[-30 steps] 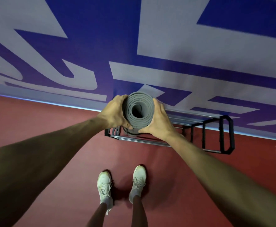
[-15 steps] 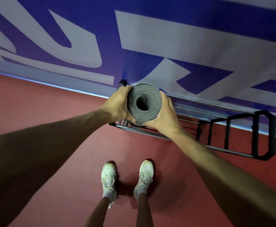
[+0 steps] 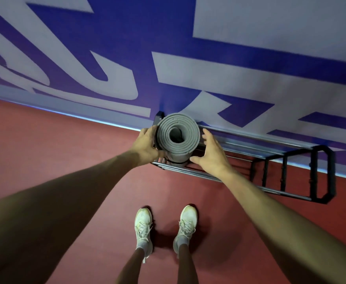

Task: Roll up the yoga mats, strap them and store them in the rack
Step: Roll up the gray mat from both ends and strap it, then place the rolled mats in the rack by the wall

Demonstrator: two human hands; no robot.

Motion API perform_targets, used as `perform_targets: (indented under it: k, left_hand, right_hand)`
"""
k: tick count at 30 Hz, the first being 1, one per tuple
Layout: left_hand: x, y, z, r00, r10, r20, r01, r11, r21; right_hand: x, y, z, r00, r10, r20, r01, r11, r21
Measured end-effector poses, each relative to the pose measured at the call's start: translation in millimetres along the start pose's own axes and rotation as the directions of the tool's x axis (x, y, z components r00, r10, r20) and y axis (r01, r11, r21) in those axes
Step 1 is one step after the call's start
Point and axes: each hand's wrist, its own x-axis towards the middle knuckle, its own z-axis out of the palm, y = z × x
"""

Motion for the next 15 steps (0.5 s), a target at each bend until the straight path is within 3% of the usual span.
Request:
perform_targets:
  k: [4, 8, 11, 15]
  left_hand:
    - [-29, 21, -8, 0.993, -0.09, -0.082, 0.088, 0.996, -0.028]
    - [-76, 55, -25, 0.984, -0.161, -0.073, 0.135, 0.949, -0.284]
    - [-122, 84, -43, 0.996, -0.085, -0.043, 0.068, 0.95, -0.304]
    - [-179, 110, -61, 0.995, 0.089, 0.038, -0.085, 0.991, -0.105]
  right_hand:
    - [-23, -19, -26, 0.992, -0.065, -0.106, 0.066, 0.998, 0.006]
    - [-59, -43, -50, 0.99, -0.111, -0.083, 0.116, 0.992, 0.05]
    - [-97, -61, -62, 0.982, -0.121, -0.142, 0.143, 0.977, 0.158]
    - [-154, -74, -62, 0.976, -0.059, -0.21, 0.127, 0.937, 0.325]
